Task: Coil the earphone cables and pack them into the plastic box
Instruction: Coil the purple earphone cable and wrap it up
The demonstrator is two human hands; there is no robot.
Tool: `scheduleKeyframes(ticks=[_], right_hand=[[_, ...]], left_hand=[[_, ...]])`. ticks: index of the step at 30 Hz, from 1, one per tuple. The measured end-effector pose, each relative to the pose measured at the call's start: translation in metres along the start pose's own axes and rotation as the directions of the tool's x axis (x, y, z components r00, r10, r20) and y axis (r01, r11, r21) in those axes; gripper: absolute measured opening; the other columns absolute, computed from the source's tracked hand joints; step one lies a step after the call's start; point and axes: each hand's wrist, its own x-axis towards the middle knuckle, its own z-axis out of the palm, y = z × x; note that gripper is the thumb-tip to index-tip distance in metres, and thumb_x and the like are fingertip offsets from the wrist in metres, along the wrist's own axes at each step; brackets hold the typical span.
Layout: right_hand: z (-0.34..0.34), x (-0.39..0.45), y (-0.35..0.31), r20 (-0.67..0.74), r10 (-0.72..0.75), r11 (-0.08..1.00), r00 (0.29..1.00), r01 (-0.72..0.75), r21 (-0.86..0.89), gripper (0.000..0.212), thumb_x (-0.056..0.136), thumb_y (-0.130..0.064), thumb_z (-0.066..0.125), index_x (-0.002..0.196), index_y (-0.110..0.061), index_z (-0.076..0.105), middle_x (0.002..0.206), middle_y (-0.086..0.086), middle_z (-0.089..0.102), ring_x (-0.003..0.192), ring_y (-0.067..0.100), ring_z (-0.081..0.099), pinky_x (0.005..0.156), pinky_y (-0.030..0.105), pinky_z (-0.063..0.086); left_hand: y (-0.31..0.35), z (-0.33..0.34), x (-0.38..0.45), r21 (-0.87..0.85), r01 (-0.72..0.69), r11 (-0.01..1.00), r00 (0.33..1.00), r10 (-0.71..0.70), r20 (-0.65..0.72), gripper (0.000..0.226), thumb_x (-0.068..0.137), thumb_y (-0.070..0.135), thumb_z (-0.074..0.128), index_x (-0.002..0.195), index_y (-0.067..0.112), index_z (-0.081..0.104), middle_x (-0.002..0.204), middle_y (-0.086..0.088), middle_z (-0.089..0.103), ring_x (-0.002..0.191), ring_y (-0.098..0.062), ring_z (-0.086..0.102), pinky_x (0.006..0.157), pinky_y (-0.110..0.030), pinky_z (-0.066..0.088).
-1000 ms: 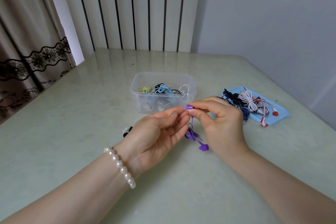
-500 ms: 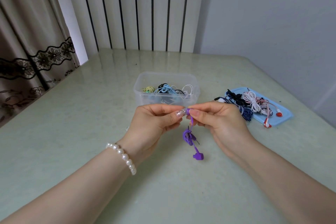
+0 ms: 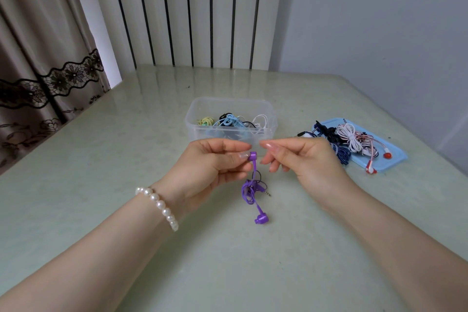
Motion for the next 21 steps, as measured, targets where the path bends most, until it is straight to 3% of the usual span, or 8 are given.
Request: scheduleKeyframes(ticks=[3, 5, 7, 10, 14, 17, 21], right_hand=[[-0.011, 0.000, -0.005, 0.004, -0.004, 0.995, 1.000, 0.004, -0.099, 0.008, 0.077, -0.003, 0.068, 0.073, -0.010, 0.069, 0.059, 0.008, 0.061, 0.050, 0.006, 0.050, 0.055, 0.016, 0.040], [-0.014, -0.005, -0.008, 0.141, 0.084, 0.959, 0.987, -0.042, -0.280, 0.017, 0.065, -0.020, 0.079, 0.057, -0.012, 0.066, 0.055, 0.008, 0.056, 0.052, 0.011, 0.044, 0.054, 0.024, 0.035], [-0.007, -0.012, -0.007, 0.251, 0.216, 0.890, 0.944, -0.085, -0.447, 0.032, 0.054, -0.037, 0.084, 0.059, -0.010, 0.068, 0.053, 0.001, 0.055, 0.050, 0.009, 0.041, 0.052, 0.026, 0.033], [0.009, -0.017, -0.002, 0.248, 0.260, 0.792, 0.933, -0.060, -0.607, 0.035, 0.054, -0.043, 0.084, 0.069, -0.015, 0.070, 0.061, 0.000, 0.061, 0.052, 0.006, 0.046, 0.054, 0.025, 0.039], [0.015, -0.016, 0.005, 0.265, 0.168, 0.800, 0.950, 0.026, -0.600, 0.020, 0.065, -0.034, 0.080, 0.067, -0.016, 0.071, 0.066, 0.001, 0.061, 0.054, 0.005, 0.048, 0.058, 0.028, 0.043], [0.011, -0.014, 0.007, 0.258, 0.146, 0.862, 0.955, 0.005, -0.507, 0.011, 0.067, -0.021, 0.079, 0.063, -0.016, 0.070, 0.058, -0.007, 0.056, 0.050, 0.001, 0.045, 0.054, 0.020, 0.038], [0.011, -0.012, 0.011, 0.219, 0.195, 0.875, 0.956, -0.069, -0.479, 0.027, 0.055, -0.033, 0.086, 0.077, -0.027, 0.070, 0.066, -0.010, 0.057, 0.052, 0.000, 0.046, 0.057, 0.016, 0.039]], left_hand=[[0.004, -0.005, 0.002, -0.012, -0.009, 1.000, 1.000, 0.009, -0.020, 0.015, 0.079, -0.009, 0.055, 0.085, 0.000, 0.066, 0.069, -0.006, 0.070, 0.057, -0.011, 0.066, 0.061, -0.021, 0.056], [0.005, -0.007, 0.002, -0.018, -0.009, 1.000, 1.000, 0.008, -0.027, 0.013, 0.078, -0.008, 0.056, 0.083, 0.000, 0.066, 0.069, -0.007, 0.070, 0.057, -0.012, 0.066, 0.062, -0.021, 0.056], [0.005, -0.008, 0.002, -0.011, -0.005, 1.000, 1.000, 0.005, -0.027, 0.010, 0.078, -0.006, 0.057, 0.081, -0.001, 0.066, 0.069, -0.007, 0.070, 0.057, -0.012, 0.066, 0.060, -0.021, 0.057], [0.005, -0.007, 0.002, 0.001, 0.002, 1.000, 1.000, -0.002, -0.024, 0.009, 0.080, -0.005, 0.057, 0.079, -0.001, 0.065, 0.067, -0.007, 0.070, 0.056, -0.012, 0.066, 0.059, -0.021, 0.056], [0.006, -0.005, 0.000, -0.001, 0.005, 1.000, 1.000, -0.005, -0.025, 0.011, 0.079, -0.007, 0.057, 0.078, 0.000, 0.065, 0.065, -0.006, 0.070, 0.055, -0.012, 0.066, 0.058, -0.021, 0.056], [0.008, -0.007, 0.000, -0.021, -0.004, 1.000, 1.000, 0.003, -0.023, 0.014, 0.074, -0.009, 0.058, 0.079, 0.003, 0.065, 0.065, -0.006, 0.070, 0.057, -0.013, 0.067, 0.061, -0.023, 0.056], [0.007, -0.006, -0.001, -0.040, -0.018, 0.999, 1.000, 0.018, 0.006, 0.020, 0.060, -0.008, 0.062, 0.077, 0.002, 0.065, 0.066, -0.008, 0.070, 0.062, -0.016, 0.069, 0.068, -0.027, 0.056]])
